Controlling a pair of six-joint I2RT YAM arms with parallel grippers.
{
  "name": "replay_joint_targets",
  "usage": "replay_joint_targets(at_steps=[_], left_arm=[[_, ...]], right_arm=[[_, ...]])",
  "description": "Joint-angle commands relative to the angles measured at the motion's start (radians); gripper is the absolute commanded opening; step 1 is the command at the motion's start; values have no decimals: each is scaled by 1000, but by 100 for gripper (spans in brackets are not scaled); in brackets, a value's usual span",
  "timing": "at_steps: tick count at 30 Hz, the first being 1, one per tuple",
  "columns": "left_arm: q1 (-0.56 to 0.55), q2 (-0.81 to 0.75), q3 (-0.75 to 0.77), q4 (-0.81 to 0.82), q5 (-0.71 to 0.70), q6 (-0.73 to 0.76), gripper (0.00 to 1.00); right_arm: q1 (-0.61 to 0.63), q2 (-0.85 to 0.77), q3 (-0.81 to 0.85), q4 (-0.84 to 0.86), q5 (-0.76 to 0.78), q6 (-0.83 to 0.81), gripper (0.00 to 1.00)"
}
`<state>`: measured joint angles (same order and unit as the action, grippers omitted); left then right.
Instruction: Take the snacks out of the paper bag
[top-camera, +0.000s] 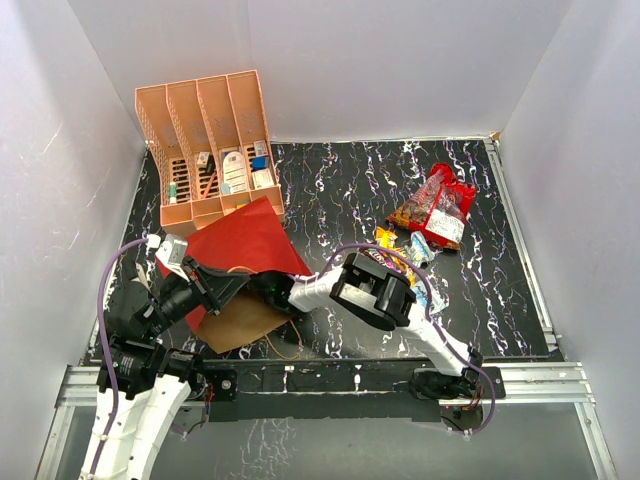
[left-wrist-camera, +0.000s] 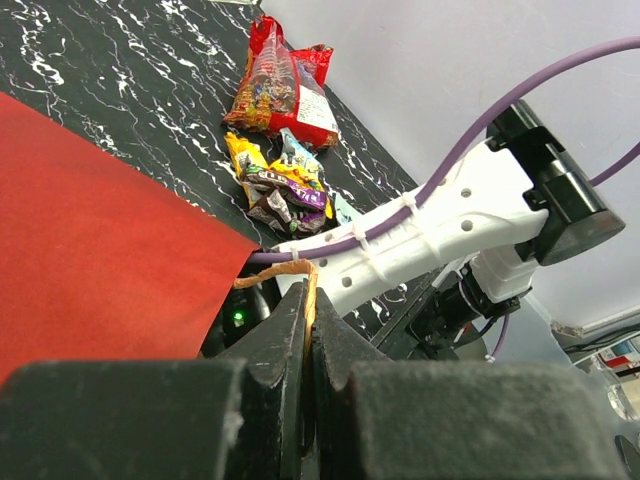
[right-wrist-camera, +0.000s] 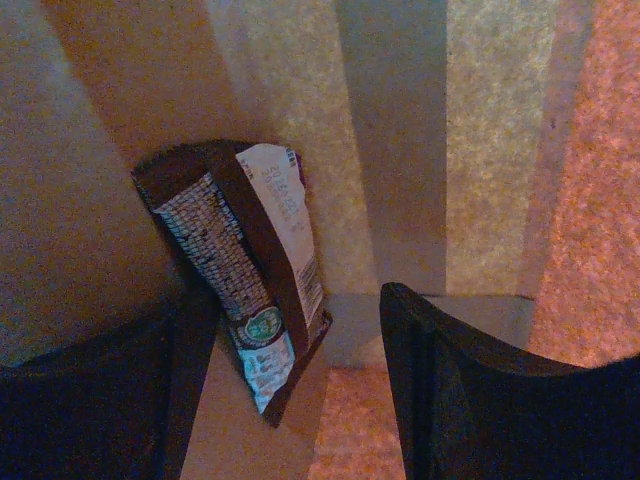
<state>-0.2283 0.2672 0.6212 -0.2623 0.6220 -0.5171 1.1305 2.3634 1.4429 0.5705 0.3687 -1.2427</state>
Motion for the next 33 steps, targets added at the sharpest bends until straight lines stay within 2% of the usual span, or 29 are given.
replay_joint_targets(at_steps=[1,10,17,25,33], left_arm=[[-1,9,7,28,21,2,0],[-2,13,12,18,10,4,0],[-3,20,10,17,2,3,0],[-2,29,11,14,-12,1,0],[-2,38,10,12,-24,0,0]], right_arm=[[-29,59,88,-7,2,-19,68],[-67,116,187,-47,-1,-11,61],[-65,77,171,-82,-29,39,32],[-27,-37,16,-20,-22,102,19],[46,-213,-207,26,-16,212,12]])
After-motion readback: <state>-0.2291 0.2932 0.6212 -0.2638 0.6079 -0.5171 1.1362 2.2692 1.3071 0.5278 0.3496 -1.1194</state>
